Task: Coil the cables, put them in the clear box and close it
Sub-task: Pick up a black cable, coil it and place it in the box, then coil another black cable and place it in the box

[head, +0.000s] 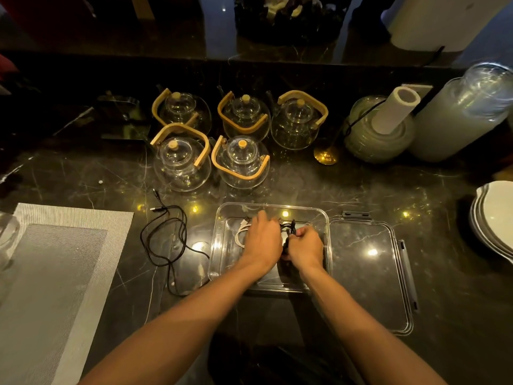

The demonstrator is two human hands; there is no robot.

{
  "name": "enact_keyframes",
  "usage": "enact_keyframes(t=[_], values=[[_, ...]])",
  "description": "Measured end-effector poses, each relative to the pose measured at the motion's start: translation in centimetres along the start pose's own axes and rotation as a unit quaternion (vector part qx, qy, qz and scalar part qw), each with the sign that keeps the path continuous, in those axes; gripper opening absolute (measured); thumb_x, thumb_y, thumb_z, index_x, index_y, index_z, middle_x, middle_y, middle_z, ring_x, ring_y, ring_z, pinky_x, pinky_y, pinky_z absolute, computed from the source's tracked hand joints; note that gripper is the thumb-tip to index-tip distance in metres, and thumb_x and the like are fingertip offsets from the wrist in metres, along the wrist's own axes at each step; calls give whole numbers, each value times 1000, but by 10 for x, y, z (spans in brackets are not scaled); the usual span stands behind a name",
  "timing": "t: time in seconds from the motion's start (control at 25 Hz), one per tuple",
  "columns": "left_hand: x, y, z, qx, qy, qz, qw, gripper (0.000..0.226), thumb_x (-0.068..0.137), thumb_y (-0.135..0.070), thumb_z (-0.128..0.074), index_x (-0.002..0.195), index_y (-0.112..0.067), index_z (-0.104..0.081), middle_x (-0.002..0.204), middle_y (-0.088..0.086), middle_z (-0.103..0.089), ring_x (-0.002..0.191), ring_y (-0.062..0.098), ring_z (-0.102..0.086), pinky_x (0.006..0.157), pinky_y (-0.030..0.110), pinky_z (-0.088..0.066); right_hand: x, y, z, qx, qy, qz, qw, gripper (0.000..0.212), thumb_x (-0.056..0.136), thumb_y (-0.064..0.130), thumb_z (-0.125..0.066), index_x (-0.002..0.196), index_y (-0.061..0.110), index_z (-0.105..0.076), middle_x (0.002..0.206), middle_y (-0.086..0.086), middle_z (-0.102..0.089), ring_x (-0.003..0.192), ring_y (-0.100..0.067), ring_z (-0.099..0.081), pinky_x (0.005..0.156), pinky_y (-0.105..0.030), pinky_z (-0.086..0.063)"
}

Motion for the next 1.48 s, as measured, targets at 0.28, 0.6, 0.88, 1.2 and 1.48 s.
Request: enact_keyframes(t=[0.28, 0.6, 0.88, 1.2, 1.48], values=[[-4, 15, -2, -98, -8, 27, 995, 16, 91, -5, -56, 99, -15, -66, 94, 6, -70, 87, 25, -67, 74, 44, -57, -8, 4, 2, -36, 18, 11, 999, 22, 94, 10, -54, 81, 26, -49, 85, -10, -74, 73, -27, -75, 71, -50, -63], [-2, 21, 2, -125, -2, 13, 992, 29, 90, -3, -48, 100, -18, -70, 87, 3, -74, 80, 23, -69, 73, 47, -59, -26, 22, 11, -124, 23, 93, 988, 14, 93, 18, -55, 99, 12, -65, 83, -6, -73, 72, -24, -71, 65, -41, -61], [-8, 27, 58, -227, -26, -8, 973, 27, 94, -9, -62, 117, -13, -74, 109, 1, -76, 98, 10, -70, 90, 21, -53, -56, 77, 24, -152, 10, 224, 963, 26, 98, 17, -56, 120, 10, -67, 109, -8, -73, 99, -24, -69, 84, -35, -53], [-50, 166, 150, -266, -165, 119, 942, 20, 92, -15, -66, 110, -14, -75, 90, -3, -75, 83, 8, -69, 76, 25, -56, -111, 171, -38, -145, 115, 367, 912, 21, 99, 21, -55, 109, 17, -74, 94, 2, -75, 82, -13, -69, 73, -34, -55], [-68, 261, 133, -262, -183, 237, 917, 46, 80, -22, -79, 121, -9, -65, 112, 6, -73, 102, 22, -69, 91, 34, -55, -132, 205, -158, -259, 204, 417, 847, 24, 98, 21, -58, 119, 13, -67, 103, -6, -71, 94, -24, -67, 76, -32, -49]])
Point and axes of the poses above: each hand's wrist, its own x-axis towards the middle knuckle, its own z-axis out of the back of the hand, y = z × x, the point moved 7 cm from there along x, towards the middle knuckle
